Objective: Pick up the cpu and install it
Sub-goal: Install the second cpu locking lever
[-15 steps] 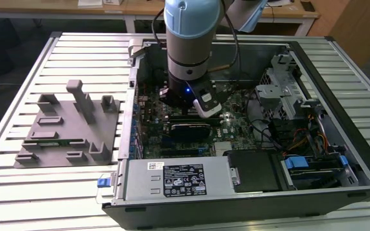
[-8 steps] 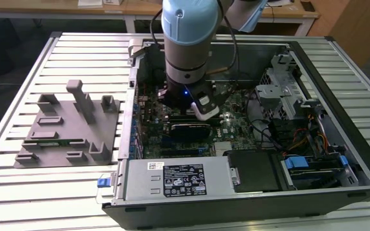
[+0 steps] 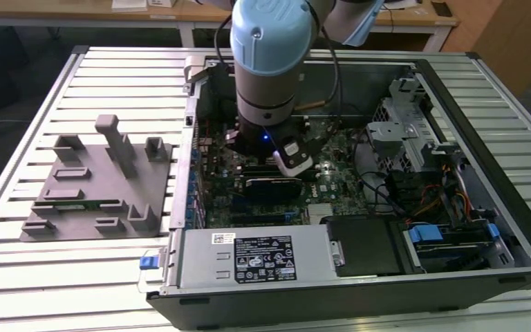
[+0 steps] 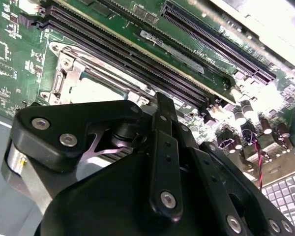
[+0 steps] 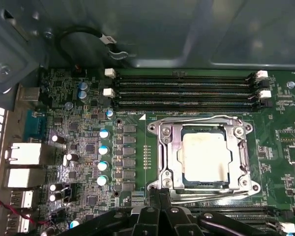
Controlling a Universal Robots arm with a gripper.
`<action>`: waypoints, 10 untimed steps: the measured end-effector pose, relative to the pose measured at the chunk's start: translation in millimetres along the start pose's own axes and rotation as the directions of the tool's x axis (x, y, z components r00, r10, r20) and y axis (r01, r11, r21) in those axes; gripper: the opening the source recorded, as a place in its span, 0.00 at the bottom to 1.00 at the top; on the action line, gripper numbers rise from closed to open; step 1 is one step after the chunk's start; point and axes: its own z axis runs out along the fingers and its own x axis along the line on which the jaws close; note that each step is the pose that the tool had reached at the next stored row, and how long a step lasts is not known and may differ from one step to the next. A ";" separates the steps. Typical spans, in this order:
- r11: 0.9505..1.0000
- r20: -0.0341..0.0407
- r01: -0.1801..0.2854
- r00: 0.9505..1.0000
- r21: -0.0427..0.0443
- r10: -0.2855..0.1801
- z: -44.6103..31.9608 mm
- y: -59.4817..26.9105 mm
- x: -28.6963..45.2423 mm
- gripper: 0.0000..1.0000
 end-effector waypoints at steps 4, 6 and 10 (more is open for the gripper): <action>1.000 0.000 0.000 1.000 -0.002 0.000 1.8 -1.9 0.2 0.11; 1.000 0.000 -0.001 1.000 -0.007 0.001 2.8 -2.3 0.4 0.11; 1.000 0.000 -0.001 1.000 -0.018 0.001 5.2 -3.0 1.2 0.11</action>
